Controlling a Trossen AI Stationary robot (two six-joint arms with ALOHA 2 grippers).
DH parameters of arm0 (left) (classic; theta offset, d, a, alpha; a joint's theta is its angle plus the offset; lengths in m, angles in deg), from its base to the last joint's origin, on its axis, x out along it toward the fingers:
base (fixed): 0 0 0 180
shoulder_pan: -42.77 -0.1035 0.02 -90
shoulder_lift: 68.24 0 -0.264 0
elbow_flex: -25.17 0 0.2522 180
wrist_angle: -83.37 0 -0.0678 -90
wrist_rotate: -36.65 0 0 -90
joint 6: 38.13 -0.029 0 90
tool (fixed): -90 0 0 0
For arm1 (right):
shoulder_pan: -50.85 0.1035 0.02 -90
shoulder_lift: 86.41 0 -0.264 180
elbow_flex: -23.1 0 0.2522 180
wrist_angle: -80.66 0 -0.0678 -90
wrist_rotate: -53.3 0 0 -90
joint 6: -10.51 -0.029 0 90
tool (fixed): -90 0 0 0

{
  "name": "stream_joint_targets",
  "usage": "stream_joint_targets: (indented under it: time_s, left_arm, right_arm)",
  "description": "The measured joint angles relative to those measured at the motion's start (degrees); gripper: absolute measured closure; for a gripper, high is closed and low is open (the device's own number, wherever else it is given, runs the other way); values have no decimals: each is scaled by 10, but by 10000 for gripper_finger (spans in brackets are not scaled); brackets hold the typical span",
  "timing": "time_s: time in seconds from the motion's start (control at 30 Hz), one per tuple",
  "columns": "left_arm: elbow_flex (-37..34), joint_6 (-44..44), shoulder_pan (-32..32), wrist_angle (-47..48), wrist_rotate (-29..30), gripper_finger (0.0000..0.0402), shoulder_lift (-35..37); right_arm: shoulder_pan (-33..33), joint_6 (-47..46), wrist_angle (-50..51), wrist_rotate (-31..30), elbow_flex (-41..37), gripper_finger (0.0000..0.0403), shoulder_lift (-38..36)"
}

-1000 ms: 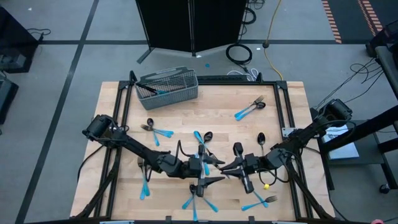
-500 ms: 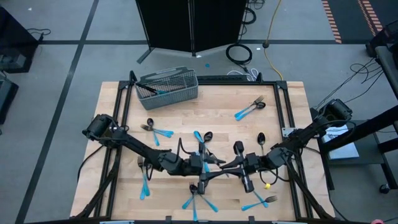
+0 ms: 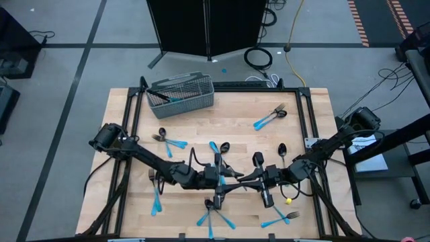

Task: Sort silverware
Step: Put the blue knife into the silverware basket

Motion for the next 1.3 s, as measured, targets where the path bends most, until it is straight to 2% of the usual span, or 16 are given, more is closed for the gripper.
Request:
stream_joint_targets:
  time_s: [0.1, 0.37, 0.6, 0.9, 1.1, 1.2, 1.3]
  left_arm:
    - [0, 0, -3, -1, 1, 283, 0]
    - [0, -19, -3, -1, 3, 381, 0]
    - [0, -17, -3, -1, 8, 383, 0]
    - [0, -35, -4, 0, 19, 384, 1]
    - [0, -61, -4, 14, 41, 384, 19]
    - [0, -66, -5, 48, 55, 384, 44]
    - [0, -66, -5, 100, 77, 384, 75]
  right_arm:
    - [0, 0, 0, -3, 0, 399, 0]
    - [0, 1, 0, -3, 0, 398, 0]
    - [0, 0, 1, -2, 0, 386, 0]
    - [0, 14, 4, -4, 0, 307, -3]
    - [0, 21, 61, -4, 0, 268, -46]
    - [5, 1, 125, -34, 0, 259, -71]
    - [12, -22, 189, -104, 0, 258, -89]
